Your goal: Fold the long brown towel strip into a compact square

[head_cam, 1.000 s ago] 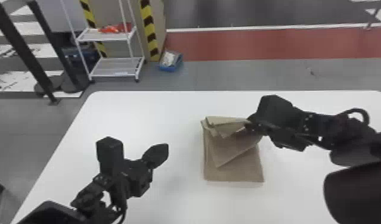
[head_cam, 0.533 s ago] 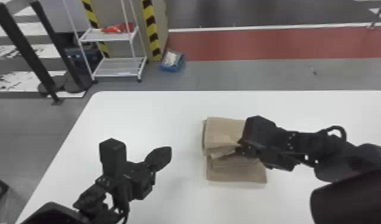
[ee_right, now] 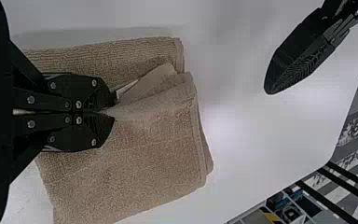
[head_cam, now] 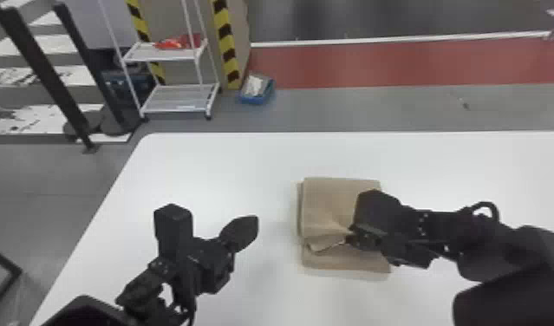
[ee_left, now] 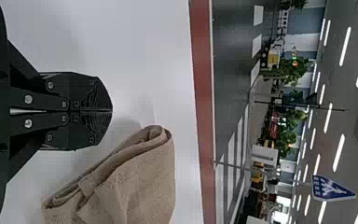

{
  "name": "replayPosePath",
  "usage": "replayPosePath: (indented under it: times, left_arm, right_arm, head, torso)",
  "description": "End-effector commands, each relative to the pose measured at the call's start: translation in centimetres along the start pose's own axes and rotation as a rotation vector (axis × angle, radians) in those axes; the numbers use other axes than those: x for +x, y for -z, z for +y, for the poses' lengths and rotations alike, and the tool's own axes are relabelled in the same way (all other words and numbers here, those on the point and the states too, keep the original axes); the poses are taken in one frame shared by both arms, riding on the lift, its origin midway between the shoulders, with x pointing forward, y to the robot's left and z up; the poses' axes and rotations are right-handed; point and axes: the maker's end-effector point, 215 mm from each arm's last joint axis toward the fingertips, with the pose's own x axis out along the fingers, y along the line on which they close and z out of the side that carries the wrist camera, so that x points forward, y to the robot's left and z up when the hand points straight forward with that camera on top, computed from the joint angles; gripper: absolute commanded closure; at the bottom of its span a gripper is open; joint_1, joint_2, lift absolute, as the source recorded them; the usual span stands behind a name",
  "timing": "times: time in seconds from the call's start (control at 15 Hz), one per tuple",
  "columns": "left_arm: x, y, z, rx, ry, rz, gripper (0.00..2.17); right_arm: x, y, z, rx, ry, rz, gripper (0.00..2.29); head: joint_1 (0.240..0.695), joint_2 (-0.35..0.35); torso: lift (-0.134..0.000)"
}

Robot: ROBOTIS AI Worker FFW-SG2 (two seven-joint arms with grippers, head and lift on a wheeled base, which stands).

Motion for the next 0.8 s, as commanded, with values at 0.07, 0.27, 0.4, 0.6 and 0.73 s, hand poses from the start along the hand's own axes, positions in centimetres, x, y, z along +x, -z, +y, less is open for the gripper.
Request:
replayPosePath:
  times: [0.07, 0.27, 0.4, 0.6, 0.73]
  left_arm:
    - [0.0, 0.1, -0.1, 0.002, 0.001, 0.002, 1.19]
    - [0.0, 0.0, -0.1, 0.002, 0.001, 0.001, 1.20]
    - [0.1, -0.2, 0.0, 0.003, 0.000, -0.003, 1.19]
    - [0.2, -0.1, 0.2, 0.003, -0.002, -0.001, 1.19]
    - [0.3, 0.0, 0.3, 0.002, -0.004, 0.002, 1.20]
  right_arm:
    - [0.4, -0.4, -0.1, -0.004, -0.005, -0.009, 0.97]
    - [1.1, -0.9, 0.2, -0.004, -0.016, -0.017, 0.92]
    - [1.7, -0.7, 0.4, -0.003, -0.029, -0.011, 0.89]
    - [2.0, -1.3, 0.6, -0.007, -0.035, -0.019, 0.89]
    - [2.1, -1.9, 0.7, -0.012, -0.040, -0.027, 0.89]
  head:
    - [0.695, 0.125]
    - [0.695, 0.130]
    - [0.695, 0.137]
    - [0.695, 0.141]
    - [0.695, 0.146]
  torso:
    - [-0.124]
    - [-0.124]
    - [-0.124]
    - [-0.124]
    - [-0.124]
